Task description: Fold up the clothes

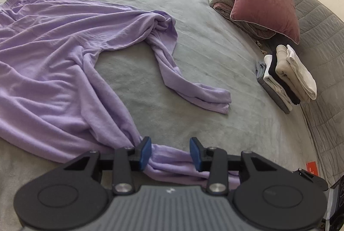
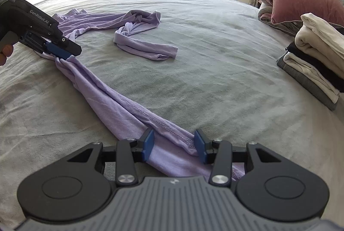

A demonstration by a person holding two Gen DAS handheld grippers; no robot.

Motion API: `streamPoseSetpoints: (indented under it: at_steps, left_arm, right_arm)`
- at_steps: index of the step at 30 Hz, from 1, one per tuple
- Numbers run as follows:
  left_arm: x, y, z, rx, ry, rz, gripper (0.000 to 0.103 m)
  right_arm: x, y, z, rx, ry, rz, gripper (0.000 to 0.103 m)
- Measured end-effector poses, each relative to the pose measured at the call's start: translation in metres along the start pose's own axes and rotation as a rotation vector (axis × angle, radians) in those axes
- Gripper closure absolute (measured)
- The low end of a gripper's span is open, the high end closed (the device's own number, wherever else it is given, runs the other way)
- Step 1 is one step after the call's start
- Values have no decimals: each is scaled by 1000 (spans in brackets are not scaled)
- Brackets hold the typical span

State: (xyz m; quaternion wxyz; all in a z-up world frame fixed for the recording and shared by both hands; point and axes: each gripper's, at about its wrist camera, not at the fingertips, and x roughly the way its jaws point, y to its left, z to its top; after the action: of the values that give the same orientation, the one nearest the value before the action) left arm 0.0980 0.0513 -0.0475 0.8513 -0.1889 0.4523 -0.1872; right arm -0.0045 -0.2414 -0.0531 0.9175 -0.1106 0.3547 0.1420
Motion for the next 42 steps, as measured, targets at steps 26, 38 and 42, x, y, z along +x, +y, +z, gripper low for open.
streamPoseSetpoints:
  at_steps: [26, 38, 42]
  left_arm:
    - [8, -8, 13, -77, -209, -83, 60]
    - [-18, -2, 16, -22, -132, 57, 52]
    - [-24, 1, 17, -24, -131, 65, 52]
  right_arm:
    - [15, -40, 28, 222, -51, -242, 95]
    - [10, 6, 35, 115, -62, 56, 50]
    - [18, 22, 34, 35, -32, 83, 50]
